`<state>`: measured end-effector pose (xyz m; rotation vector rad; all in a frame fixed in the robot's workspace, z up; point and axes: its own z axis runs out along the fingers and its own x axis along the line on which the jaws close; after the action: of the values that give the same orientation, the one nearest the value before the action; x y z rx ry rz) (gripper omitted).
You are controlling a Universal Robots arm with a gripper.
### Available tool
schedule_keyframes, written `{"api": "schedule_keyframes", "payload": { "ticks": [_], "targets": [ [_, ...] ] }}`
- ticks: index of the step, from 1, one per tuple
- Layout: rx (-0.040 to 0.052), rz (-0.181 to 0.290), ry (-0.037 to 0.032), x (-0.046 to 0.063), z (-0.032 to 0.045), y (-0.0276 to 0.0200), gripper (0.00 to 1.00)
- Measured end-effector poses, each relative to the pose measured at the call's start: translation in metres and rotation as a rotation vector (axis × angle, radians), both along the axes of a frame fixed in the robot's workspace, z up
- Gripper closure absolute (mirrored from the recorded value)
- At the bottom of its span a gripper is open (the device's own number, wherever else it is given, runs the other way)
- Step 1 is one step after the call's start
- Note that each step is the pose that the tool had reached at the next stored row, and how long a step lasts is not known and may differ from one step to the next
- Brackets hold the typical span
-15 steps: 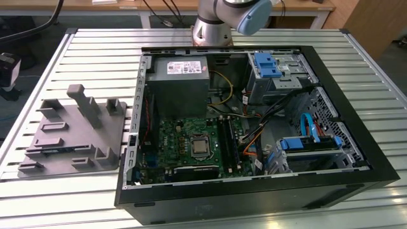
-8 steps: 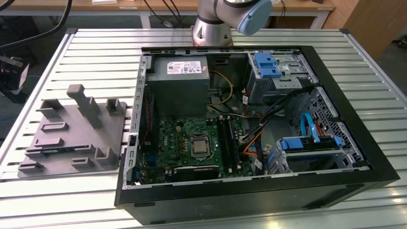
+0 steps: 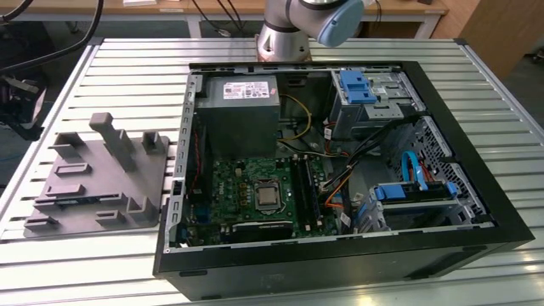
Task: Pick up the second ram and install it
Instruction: 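Reach for the second ram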
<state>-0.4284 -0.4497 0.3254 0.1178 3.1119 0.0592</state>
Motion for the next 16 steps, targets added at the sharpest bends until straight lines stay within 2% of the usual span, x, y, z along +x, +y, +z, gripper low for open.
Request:
{"api": "schedule_keyframes", "payload": {
  "ticks": [16],
  "targets": [
    [-0.0008, 0.000, 0.0001, 0.0070, -0.0103, -0.0002, 0.90]
  ]
}}
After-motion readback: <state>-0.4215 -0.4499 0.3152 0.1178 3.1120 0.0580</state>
